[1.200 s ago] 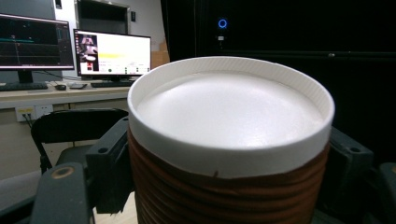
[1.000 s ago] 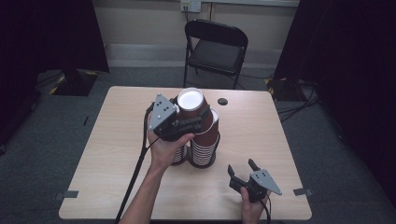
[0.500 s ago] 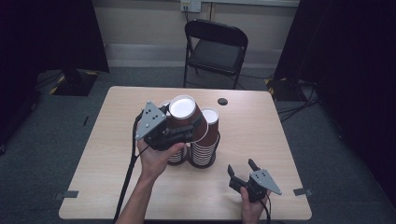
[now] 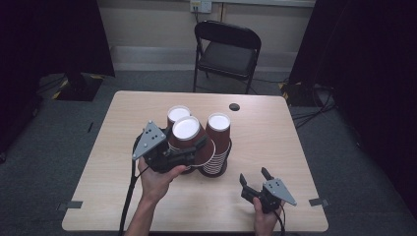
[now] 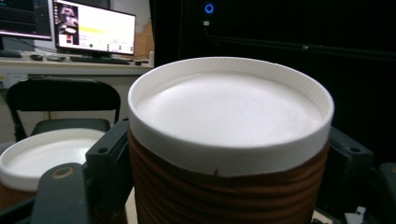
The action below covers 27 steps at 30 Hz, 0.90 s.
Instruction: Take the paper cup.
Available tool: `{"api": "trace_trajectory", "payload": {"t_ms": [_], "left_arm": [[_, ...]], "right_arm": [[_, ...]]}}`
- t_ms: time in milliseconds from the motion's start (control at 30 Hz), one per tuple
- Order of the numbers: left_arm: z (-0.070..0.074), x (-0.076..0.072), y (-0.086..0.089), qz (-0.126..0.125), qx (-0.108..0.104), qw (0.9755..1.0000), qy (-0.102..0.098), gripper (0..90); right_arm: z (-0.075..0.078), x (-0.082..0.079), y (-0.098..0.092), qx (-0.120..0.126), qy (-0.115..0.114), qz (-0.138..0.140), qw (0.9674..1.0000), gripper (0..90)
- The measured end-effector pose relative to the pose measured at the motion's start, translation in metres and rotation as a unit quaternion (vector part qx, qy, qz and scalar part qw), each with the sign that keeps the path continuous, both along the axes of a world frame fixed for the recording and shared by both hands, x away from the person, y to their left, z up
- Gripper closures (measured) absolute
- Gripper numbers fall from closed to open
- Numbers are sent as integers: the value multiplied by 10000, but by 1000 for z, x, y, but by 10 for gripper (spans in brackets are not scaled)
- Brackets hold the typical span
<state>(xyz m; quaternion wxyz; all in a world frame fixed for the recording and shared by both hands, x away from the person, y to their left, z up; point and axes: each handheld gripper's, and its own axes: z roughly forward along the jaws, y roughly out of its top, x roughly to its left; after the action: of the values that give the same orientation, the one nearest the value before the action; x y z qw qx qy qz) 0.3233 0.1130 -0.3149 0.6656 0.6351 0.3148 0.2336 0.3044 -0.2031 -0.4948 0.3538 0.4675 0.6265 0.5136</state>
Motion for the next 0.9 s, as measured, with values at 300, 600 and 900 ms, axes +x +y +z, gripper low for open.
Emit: {"api": "trace_trajectory", "payload": {"t_ms": [300, 600, 900], "left_arm": [[-19, -11, 4, -148, -38, 9997, 172, 208], [-43, -13, 8, -72, 24, 9989, 456, 208], [-68, -12, 16, -61, 0, 9968, 801, 208]], "right_arm": [[0, -1, 1, -40, -45, 69, 10000, 161], [1, 0, 6, -230, 82, 391, 9989, 194], [1, -5, 26, -334, 295, 966, 9943, 198]]}}
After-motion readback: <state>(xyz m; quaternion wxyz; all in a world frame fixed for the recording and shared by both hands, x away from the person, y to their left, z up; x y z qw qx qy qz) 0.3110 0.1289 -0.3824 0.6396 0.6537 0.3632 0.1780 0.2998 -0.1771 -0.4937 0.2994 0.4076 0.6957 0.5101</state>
